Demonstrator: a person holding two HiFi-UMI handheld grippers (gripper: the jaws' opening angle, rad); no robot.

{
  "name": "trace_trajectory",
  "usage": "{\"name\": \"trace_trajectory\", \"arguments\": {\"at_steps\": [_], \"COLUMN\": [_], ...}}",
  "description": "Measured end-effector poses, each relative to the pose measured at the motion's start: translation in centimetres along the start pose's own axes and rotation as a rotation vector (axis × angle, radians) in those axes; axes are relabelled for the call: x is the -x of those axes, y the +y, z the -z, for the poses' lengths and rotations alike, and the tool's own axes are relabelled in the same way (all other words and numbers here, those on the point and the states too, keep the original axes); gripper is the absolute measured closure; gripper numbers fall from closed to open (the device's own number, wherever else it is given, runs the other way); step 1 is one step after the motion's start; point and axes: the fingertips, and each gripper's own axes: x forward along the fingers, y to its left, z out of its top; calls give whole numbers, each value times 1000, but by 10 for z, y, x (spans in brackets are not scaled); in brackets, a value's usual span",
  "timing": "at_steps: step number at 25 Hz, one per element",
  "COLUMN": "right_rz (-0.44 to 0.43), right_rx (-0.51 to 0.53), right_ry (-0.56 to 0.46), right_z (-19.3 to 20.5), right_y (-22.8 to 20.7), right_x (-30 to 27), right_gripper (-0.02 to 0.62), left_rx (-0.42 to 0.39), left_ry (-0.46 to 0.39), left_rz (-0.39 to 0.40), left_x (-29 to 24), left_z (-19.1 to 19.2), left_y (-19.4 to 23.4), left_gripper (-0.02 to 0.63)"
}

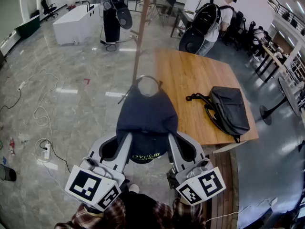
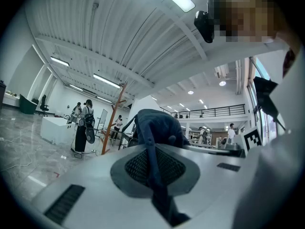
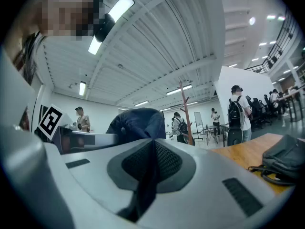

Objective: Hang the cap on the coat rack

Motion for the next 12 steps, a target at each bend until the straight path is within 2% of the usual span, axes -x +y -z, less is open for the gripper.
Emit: {"name": "trace_trajectory", "arguments": {"at_steps": [7,12], "right_rz": [-17,-2], "right_rx": [-7,3], "right_ry": [29,28], "right_z": [18,22], "right_y": [-21,-40], "right_x": [-50,-121], "right_gripper": [577,577], "left_rx": [21,22], "left_ry": [13,11], "left_rz": [-13,1], "left_x": [-33,-74], "left_z": [11,3], "left_y": [45,107], "left_gripper": [586,586]}}
